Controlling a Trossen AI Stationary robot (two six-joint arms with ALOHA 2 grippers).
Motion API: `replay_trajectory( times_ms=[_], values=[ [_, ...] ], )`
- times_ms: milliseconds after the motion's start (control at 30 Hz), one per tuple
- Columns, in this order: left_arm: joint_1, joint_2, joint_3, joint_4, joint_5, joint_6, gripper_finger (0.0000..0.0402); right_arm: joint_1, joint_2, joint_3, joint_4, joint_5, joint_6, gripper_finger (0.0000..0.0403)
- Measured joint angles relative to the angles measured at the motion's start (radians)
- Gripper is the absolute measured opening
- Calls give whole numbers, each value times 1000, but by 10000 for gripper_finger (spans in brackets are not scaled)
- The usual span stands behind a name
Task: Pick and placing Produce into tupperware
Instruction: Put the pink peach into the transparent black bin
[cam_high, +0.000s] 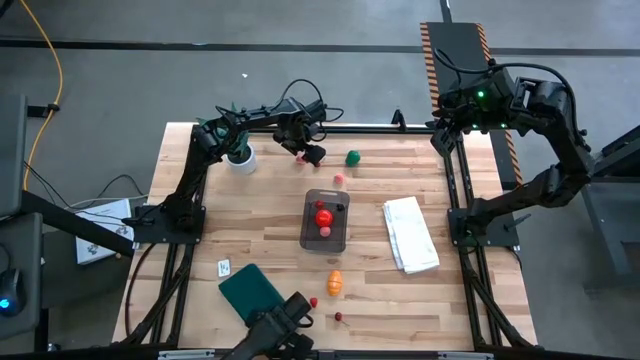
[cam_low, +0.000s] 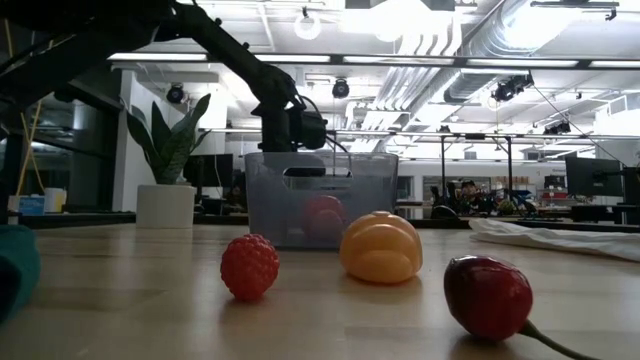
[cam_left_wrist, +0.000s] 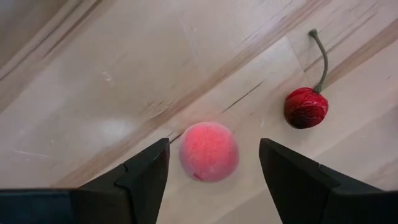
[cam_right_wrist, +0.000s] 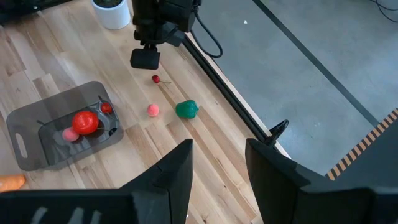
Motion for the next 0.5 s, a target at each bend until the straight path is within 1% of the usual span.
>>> replay_trajectory(
  times_ms=[500],
  values=[
    [0,0,0,9,-1,0,239,0,0,0,0,0,0,140]
  ],
)
